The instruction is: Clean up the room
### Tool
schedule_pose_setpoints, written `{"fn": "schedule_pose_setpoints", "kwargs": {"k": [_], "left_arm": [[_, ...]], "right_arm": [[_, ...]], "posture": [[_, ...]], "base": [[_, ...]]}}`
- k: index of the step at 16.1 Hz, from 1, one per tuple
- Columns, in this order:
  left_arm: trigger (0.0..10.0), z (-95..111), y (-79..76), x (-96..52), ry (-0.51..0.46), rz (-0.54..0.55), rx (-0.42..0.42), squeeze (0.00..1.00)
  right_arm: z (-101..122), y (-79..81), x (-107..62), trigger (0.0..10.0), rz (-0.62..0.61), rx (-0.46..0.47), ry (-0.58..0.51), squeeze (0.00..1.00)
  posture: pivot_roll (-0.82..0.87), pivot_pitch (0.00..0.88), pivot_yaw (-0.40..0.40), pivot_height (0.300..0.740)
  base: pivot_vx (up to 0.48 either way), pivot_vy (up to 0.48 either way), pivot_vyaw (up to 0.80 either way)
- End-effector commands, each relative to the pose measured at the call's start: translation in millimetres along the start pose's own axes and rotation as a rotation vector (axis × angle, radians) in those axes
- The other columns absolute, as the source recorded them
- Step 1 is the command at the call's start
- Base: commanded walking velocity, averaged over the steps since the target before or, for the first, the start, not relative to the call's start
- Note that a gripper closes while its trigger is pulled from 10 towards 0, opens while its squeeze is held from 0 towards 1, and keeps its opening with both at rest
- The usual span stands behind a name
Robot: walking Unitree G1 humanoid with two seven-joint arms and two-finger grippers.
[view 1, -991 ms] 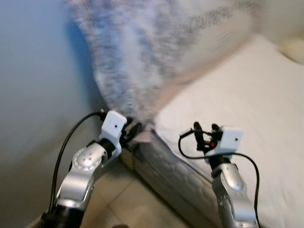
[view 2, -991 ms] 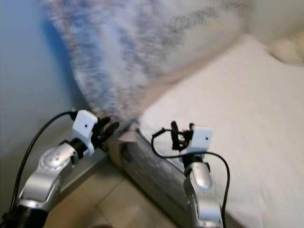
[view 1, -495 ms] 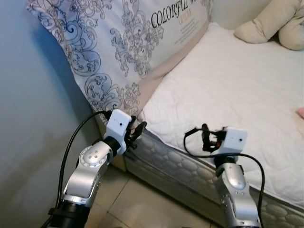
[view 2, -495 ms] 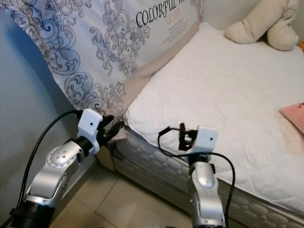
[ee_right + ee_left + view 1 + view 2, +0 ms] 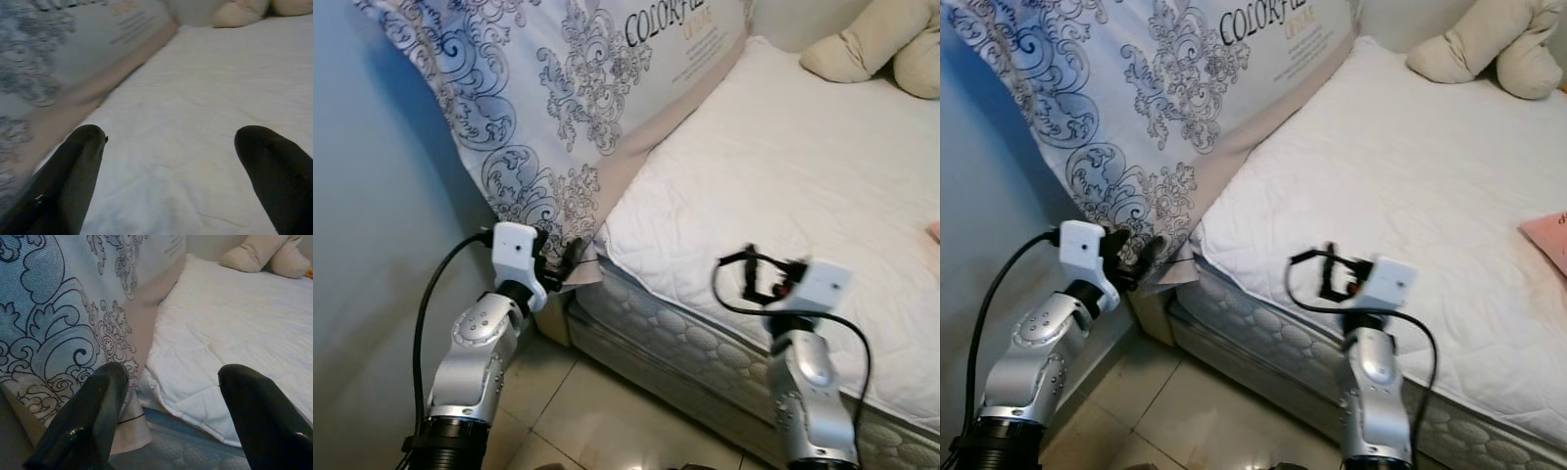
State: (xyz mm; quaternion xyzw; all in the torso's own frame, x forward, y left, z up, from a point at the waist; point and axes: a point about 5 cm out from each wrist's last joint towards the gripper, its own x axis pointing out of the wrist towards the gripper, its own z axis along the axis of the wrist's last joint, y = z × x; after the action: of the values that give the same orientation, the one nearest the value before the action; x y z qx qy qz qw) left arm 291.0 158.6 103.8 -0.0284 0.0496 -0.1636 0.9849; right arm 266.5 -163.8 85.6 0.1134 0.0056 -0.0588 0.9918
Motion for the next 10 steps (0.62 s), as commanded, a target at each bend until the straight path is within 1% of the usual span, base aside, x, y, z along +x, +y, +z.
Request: {"fn": "schedule_pose_setpoints", "kwargs": {"k": [1,3,4,5,7,8,9,10], "left_arm": [[10.0,9,-1.0,2.0,-0.018,-0.025,0.011,1.00],[10.0,14,4.4,2.0,-0.022,-0.022,0.026,1.00],[10.0,21,16.7,0.5,-0.033,0.009,0.044,1.00],[10.0,26,24.4,-0.9,-0.046,0.034,0.051,1.00],[10.0,29,25.5,-1.4,-0.052,0.039,0.063,1.00],[10.0,28,23.7,-2.1,-0.048,0.028,0.081,1.00],[10.0,27,21.7,-2.2,-0.040,0.018,0.083,1.00],[10.0,20,7.7,-0.7,-0.020,-0.035,0.071,1.00]], "right_arm": [[3,8.4,3.8,10.0,0.044,-0.005,-0.012,1.00],[4,13.1,6.0,10.0,0.058,-0.006,-0.008,1.00],[4,14.6,8.6,10.0,0.075,-0.016,0.010,1.00],[4,14.0,10.6,10.0,0.087,-0.021,0.027,1.00],[4,13.0,11.7,10.0,0.084,-0.016,0.033,1.00],[5,12.5,13.3,10.0,0.062,0.016,0.033,1.00],[5,12.4,13.5,10.0,0.054,0.029,0.031,1.00],[6,8.6,9.7,10.0,0.031,0.028,0.015,1.00]], "posture": [[0.06,0.000,-0.035,0.731],[0.08,0.000,-0.054,0.731],[0.11,0.000,-0.080,0.731],[0.12,0.004,-0.090,0.731],[0.12,0.007,-0.092,0.731],[0.12,0.004,-0.081,0.731],[0.12,0.002,-0.078,0.731],[0.09,0.000,-0.045,0.731]], "base": [[0.000,0.000,0.00],[0.000,0.000,0.00],[0.000,0.000,0.00],[0.000,0.000,0.00],[0.000,0.000,0.00],[0.000,0.000,0.00],[0.000,0.000,0.00],[0.000,0.000,0.00]]}}
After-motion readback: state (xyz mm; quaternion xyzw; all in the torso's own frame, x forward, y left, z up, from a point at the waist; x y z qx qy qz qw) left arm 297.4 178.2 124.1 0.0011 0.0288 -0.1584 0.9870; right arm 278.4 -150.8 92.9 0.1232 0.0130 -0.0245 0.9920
